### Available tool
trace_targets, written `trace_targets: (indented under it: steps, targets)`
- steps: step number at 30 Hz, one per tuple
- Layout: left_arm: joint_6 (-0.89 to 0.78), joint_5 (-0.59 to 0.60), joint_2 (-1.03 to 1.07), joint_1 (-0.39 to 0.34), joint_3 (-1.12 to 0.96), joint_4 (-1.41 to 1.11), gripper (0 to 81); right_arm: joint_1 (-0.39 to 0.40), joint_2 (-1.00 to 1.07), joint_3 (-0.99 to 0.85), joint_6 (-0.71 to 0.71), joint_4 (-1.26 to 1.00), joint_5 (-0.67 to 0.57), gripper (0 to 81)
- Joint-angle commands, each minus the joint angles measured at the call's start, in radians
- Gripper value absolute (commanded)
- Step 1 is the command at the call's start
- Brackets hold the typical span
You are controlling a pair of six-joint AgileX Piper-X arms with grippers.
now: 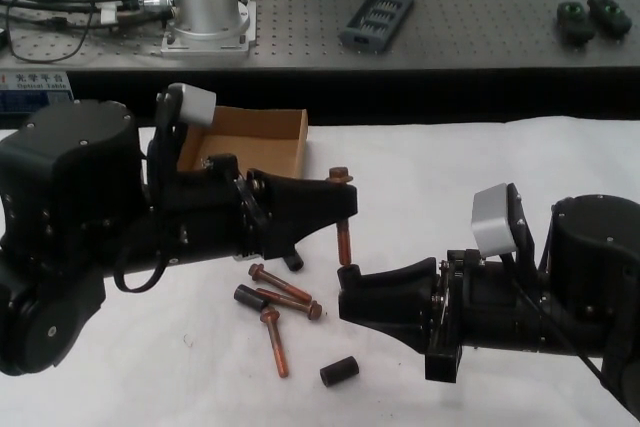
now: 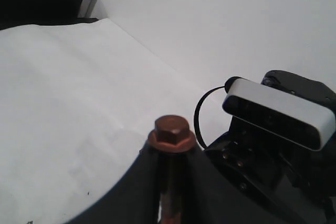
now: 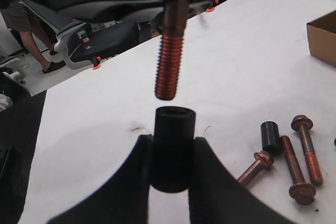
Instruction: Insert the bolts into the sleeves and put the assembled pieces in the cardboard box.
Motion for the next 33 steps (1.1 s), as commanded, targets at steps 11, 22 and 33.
trace_targets:
  steps: [11, 22, 33]
  targets:
    - [0.010, 0.006, -0.004, 0.004, -0.011, -0.014, 0.6, 0.002, 0.002, -0.009, 0.027, -0.039, 0.033, 5.1]
    - [0.010, 0.006, -0.004, 0.004, -0.011, -0.014, 0.6, 0.002, 0.002, -0.017, 0.075, -0.107, 0.033, 5.1]
    - [0.010, 0.007, -0.004, 0.004, -0.011, -0.004, 0.6, 0.002, 0.002, -0.030, 0.103, -0.122, 0.000, 5.1]
